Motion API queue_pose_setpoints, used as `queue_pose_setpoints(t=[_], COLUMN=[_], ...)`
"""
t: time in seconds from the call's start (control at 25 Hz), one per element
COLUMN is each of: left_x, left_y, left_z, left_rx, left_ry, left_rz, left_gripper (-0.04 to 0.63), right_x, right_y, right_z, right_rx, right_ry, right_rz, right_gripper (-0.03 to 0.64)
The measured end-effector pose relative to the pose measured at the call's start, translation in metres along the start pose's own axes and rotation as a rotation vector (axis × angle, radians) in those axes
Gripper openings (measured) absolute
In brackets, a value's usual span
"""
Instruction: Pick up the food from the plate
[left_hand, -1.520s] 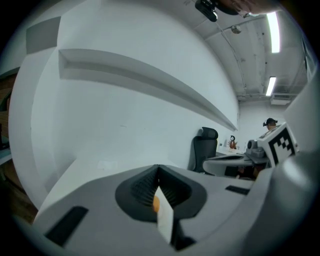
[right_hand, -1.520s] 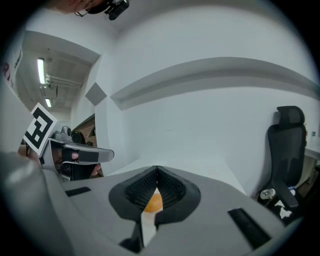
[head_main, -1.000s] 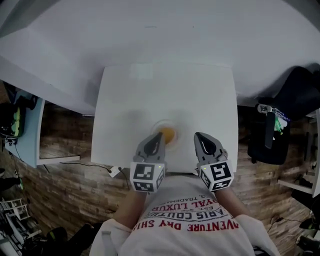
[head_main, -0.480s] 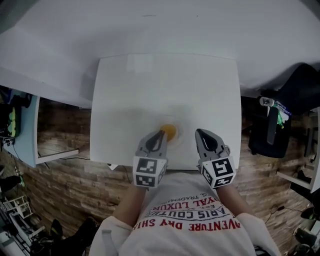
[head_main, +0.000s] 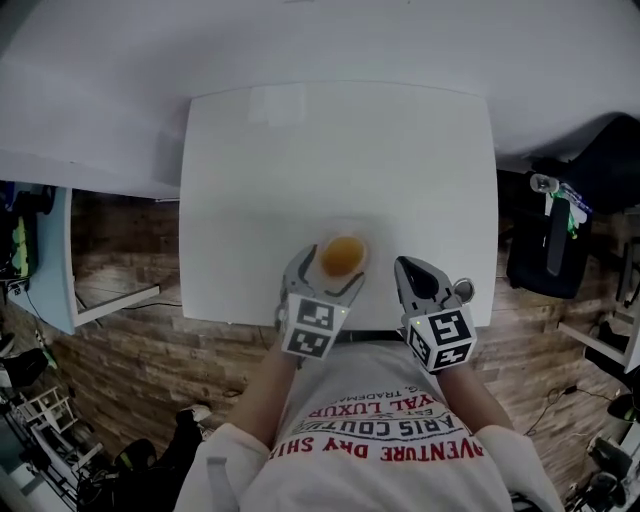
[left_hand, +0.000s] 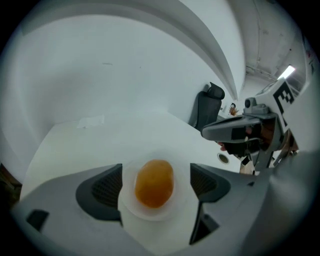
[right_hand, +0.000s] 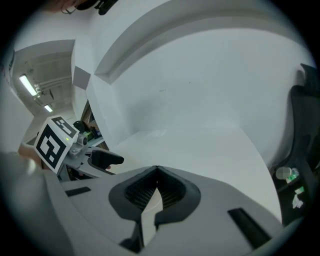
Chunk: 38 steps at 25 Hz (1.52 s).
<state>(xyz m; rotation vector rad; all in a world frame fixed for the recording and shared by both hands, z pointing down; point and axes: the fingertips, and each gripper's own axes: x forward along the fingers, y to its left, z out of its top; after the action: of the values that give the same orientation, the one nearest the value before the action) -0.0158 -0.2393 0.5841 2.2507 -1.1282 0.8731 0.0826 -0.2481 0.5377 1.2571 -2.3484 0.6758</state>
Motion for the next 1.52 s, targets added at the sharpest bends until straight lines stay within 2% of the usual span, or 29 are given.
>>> queue_pose_setpoints(t=[0.12,0.32,0.56,0.76,0.8,0.84,1.08,1.16,1.28,1.52], left_x=[0.014,0.034,0.051,0.060,0.061,0.062,0.064,0.063,0.059,0.032], left_y=[-0.001,-0.004,0.003,0.003,0.003,0.004,0.003,0.001,0.001,0.007], left_z=[-0.015,-0.030,-0.040,-0.044,-0.044,-0.044,-0.042,-0.040,-0.028,0.019], left_rx=[-0.005,0.026,0.022,0.094,0.100,0.099,0.111,0.085,0.063,0.154], left_ry=[0.057,0.140,0.188,0.227,0.225,0.221,0.227,0.217,0.171,0.052], left_rz=[-0.011,-0.040,-0.027,-0.005,0.004,0.009,-0.021,-0.047,-0.054,0.025], left_gripper=[0.422,0.423,0.422,0.402,0.367,0.360,0.359,0.359,0.357,0.357], right_x=[0.000,0.005,0.008,0.006,0.006,0.006,0.009,0.010,0.011,0.007], right_y=[-0.005,-0.014,-0.024,-0.034,-0.036,-0.038,-0.041,-0.040,-0.038,-0.035], right_z=[-0.009,-0.019,-0.032,-0.037,-0.038,-0.038,-0.037,-0.035,-0.031,-0.015], right_rx=[0.021,0.028,0.018,0.017,0.017,0.017,0.009,0.005,-0.003,-0.023], right_ry=[0.030,0.055,0.087,0.099,0.100,0.102,0.107,0.105,0.101,0.069], right_rz=[-0.008,-0.020,-0.034,-0.054,-0.057,-0.059,-0.059,-0.056,-0.053,-0.056], right_gripper=[0.011,0.011,0.011,0.011,0.011,0.011,0.011,0.011,0.011,0.011])
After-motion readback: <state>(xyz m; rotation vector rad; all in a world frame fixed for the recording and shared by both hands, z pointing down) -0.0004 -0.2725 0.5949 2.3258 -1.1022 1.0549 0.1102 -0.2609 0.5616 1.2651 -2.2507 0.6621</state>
